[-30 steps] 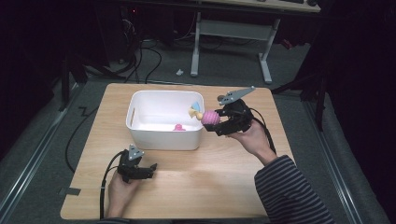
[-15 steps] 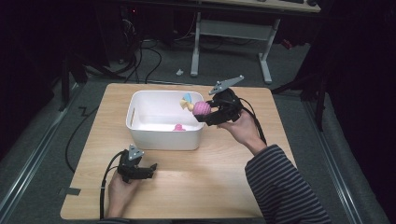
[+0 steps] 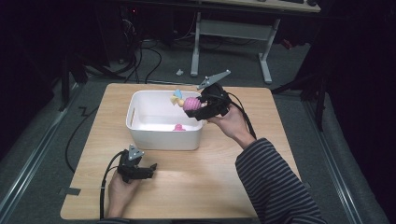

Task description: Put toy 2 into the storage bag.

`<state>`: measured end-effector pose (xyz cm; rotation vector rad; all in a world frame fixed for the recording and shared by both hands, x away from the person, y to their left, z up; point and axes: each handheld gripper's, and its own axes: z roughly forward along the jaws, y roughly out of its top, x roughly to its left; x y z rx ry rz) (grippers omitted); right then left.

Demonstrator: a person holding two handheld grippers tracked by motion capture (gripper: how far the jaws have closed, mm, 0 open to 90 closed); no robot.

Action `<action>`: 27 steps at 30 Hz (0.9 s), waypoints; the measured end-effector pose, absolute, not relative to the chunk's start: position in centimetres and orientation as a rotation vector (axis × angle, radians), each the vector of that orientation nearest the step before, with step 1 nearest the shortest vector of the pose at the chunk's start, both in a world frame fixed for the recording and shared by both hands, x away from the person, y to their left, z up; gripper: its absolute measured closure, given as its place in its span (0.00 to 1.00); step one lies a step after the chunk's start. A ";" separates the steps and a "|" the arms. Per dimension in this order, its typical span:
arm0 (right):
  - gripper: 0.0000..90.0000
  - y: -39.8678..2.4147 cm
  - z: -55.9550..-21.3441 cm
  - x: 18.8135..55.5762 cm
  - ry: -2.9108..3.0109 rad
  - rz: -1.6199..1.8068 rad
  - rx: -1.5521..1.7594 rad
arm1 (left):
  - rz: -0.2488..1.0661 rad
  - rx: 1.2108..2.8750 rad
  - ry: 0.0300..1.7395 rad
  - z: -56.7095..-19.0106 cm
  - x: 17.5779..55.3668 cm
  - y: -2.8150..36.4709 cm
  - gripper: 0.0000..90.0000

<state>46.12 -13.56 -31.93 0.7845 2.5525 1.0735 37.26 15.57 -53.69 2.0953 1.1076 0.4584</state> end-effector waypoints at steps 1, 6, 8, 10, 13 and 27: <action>0.37 -13.4 -31.9 46.2 2.556 1.071 0.789 | 0.458 2.096 1.107 -53.7 37.3 15.6 0.16; 0.37 -12.7 -32.3 46.5 2.567 1.069 0.780 | 0.459 2.095 1.108 -53.7 37.3 15.6 0.16; 0.37 -12.4 -32.5 46.6 2.576 1.062 0.780 | 0.461 2.097 1.109 -53.7 37.3 15.6 0.16; 0.37 -12.1 -32.7 46.7 2.582 1.055 0.783 | 0.461 2.094 1.113 -53.7 37.3 15.6 0.16; 0.37 -11.7 -32.9 46.9 2.583 1.052 0.788 | 0.461 2.093 1.116 -53.7 37.3 15.6 0.16; 0.37 -10.3 -34.5 47.5 2.617 1.022 0.790 | 0.462 2.090 1.123 -53.7 37.3 15.6 0.16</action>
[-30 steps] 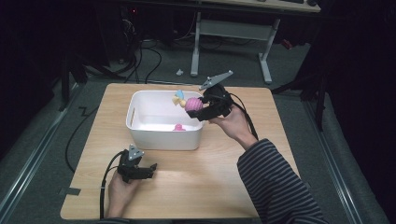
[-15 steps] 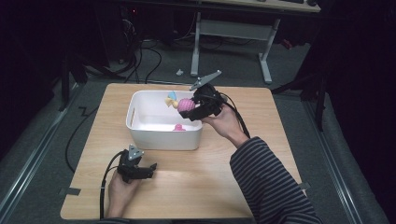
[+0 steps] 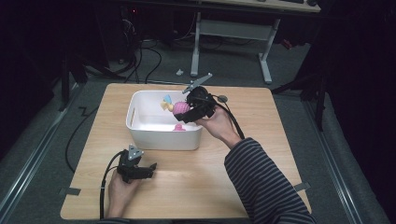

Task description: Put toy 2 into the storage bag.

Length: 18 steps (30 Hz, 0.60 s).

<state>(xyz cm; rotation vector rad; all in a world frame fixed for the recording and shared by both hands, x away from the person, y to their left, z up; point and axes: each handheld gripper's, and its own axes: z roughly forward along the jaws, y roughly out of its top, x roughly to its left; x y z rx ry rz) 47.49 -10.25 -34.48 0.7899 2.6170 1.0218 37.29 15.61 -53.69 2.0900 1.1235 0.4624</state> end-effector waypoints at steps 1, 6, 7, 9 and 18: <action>0.37 -10.2 -34.7 47.4 2.622 1.017 0.795 | 0.463 2.090 1.123 -53.7 37.3 15.6 0.16; 0.37 -10.0 -35.9 47.5 2.660 0.987 0.799 | 0.463 2.089 1.125 -53.7 37.3 15.6 0.16; 0.37 -10.0 -36.1 47.5 2.667 0.980 0.803 | 0.463 2.089 1.125 -53.7 37.3 15.6 0.16; 0.37 -9.9 -36.4 47.4 2.686 0.971 0.803 | 0.463 2.089 1.125 -53.7 37.3 15.6 0.16; 0.32 -9.7 -37.1 47.4 2.725 0.941 0.814 | 0.463 2.090 1.125 -53.7 37.3 15.6 0.16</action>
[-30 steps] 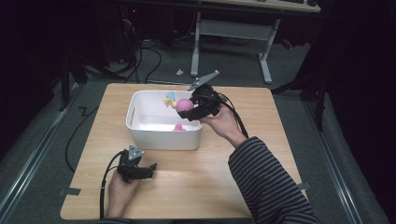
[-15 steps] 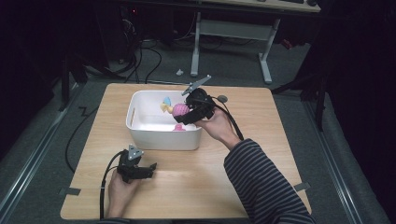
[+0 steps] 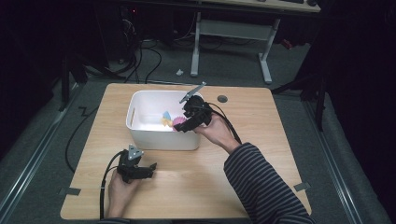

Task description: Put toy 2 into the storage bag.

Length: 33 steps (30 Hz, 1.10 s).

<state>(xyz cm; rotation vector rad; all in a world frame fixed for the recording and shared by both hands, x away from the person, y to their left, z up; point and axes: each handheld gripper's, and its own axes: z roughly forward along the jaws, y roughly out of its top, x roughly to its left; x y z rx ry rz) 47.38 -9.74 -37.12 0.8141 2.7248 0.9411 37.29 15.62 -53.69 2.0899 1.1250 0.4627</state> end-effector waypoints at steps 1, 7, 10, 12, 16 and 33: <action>0.31 -9.8 -37.0 47.4 2.719 0.952 0.812 | 0.463 2.091 1.124 -53.7 37.3 15.6 0.16; 0.30 -11.1 -36.3 46.9 2.668 1.012 0.821 | 0.464 2.089 1.126 -53.7 37.3 15.6 0.16; 0.31 -12.4 -36.1 46.3 2.626 1.055 0.838 | 0.465 2.090 1.126 -53.7 37.3 15.6 0.16; 0.31 -13.5 -36.0 45.8 2.597 1.079 0.858 | 0.465 2.090 1.126 -53.7 37.3 15.6 0.16; 0.33 -16.1 -35.9 44.8 2.535 1.134 0.901 | 0.465 2.089 1.126 -53.7 37.3 15.6 0.16; 0.35 -25.1 -37.9 41.8 2.389 1.142 1.100 | 0.465 2.088 1.127 -53.7 37.3 15.6 0.16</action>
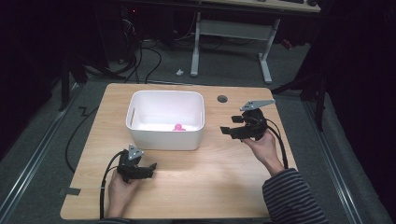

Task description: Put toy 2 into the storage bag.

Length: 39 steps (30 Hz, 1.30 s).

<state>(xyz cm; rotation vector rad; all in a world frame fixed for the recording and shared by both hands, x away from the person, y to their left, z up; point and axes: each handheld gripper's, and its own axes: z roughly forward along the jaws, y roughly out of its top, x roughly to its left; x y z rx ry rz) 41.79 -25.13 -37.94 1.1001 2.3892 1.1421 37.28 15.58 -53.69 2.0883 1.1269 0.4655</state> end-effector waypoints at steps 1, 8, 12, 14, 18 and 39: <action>0.35 -25.5 -38.0 41.6 2.377 1.159 1.101 | 0.466 2.088 1.127 -53.7 37.3 15.6 0.16; 0.35 -27.1 -38.0 40.3 2.343 1.163 1.119 | 0.466 2.087 1.128 -53.7 37.3 15.6 0.16; 0.36 -27.8 -38.1 39.5 2.320 1.190 1.136 | 0.466 2.087 1.128 -53.7 37.3 15.6 0.16; 0.36 -28.2 -38.3 39.2 2.319 1.179 1.148 | 0.466 2.088 1.128 -53.7 37.3 15.6 0.16; 0.36 -28.9 -38.5 38.3 2.295 1.191 1.175 | 0.466 2.087 1.128 -53.7 37.3 15.6 0.16; 0.36 -30.8 -43.8 35.7 2.267 1.197 1.252 | 0.466 2.087 1.128 -53.7 37.3 15.6 0.16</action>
